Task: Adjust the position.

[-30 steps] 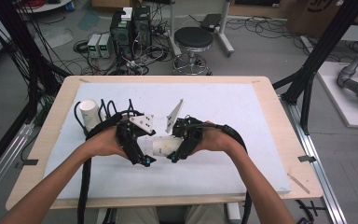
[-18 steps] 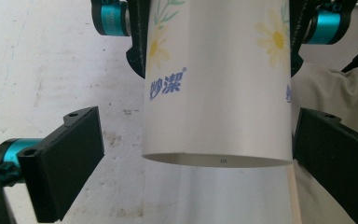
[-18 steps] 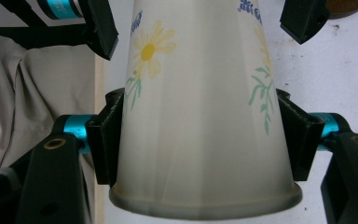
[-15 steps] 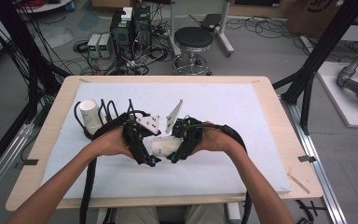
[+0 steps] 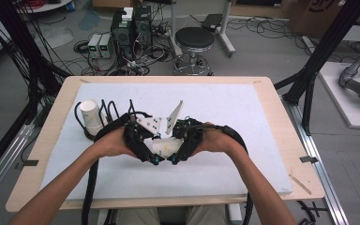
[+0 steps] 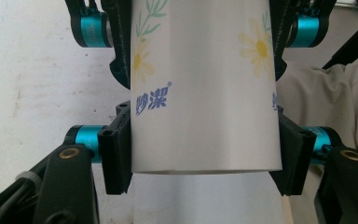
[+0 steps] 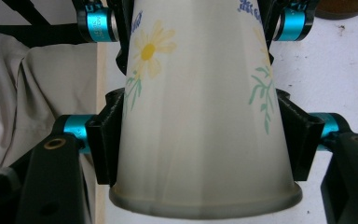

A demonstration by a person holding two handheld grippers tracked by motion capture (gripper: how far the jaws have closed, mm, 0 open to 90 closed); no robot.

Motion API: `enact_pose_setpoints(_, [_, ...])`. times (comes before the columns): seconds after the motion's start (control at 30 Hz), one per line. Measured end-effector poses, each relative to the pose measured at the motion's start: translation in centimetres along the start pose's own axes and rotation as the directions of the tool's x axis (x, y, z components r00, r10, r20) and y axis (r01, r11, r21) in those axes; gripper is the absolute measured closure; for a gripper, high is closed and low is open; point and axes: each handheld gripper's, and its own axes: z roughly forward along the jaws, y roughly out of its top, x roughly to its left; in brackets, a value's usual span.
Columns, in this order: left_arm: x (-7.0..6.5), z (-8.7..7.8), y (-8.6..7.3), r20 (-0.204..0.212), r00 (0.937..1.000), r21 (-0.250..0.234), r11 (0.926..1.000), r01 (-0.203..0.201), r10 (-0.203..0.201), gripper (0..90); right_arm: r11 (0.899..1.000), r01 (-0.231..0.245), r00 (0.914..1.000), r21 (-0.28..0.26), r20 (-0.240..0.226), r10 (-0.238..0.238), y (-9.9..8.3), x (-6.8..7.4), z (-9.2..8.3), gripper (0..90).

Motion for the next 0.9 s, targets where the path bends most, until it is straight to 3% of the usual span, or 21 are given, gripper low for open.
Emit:
enact_pose_setpoints(0.33, [-0.01, 0.03, -0.06, -0.008, 1.0000, 0.004, 1.0000, -0.004, 0.004, 36.3, 1.000, 0.001, 1.0000, 0.003, 0.001, -0.001, 0.06, -0.06, 0.18, 28.8])
enact_pose_setpoints(0.43, [-0.02, 0.02, -0.08, -0.010, 0.9999, 0.009, 0.9999, -0.006, 0.006, 36.3, 1.000, 0.003, 1.0000, -0.005, -0.009, -0.003, 0.02, -0.15, 0.18, 23.6])
enact_pose_setpoints(0.47, [-0.05, 0.05, -0.11, -0.006, 1.0000, 0.012, 0.9999, -0.002, 0.002, 36.3, 1.000, -0.007, 1.0000, -0.016, 0.001, 0.007, -0.05, -0.18, 0.13, 16.6])
enact_pose_setpoints(0.9, [-0.07, 0.08, -0.33, -0.008, 1.0000, 0.010, 0.9999, 0.006, -0.006, 36.3, 0.998, -0.015, 0.9999, -0.056, -0.003, 0.015, -0.20, -0.30, -0.25, 16.6])
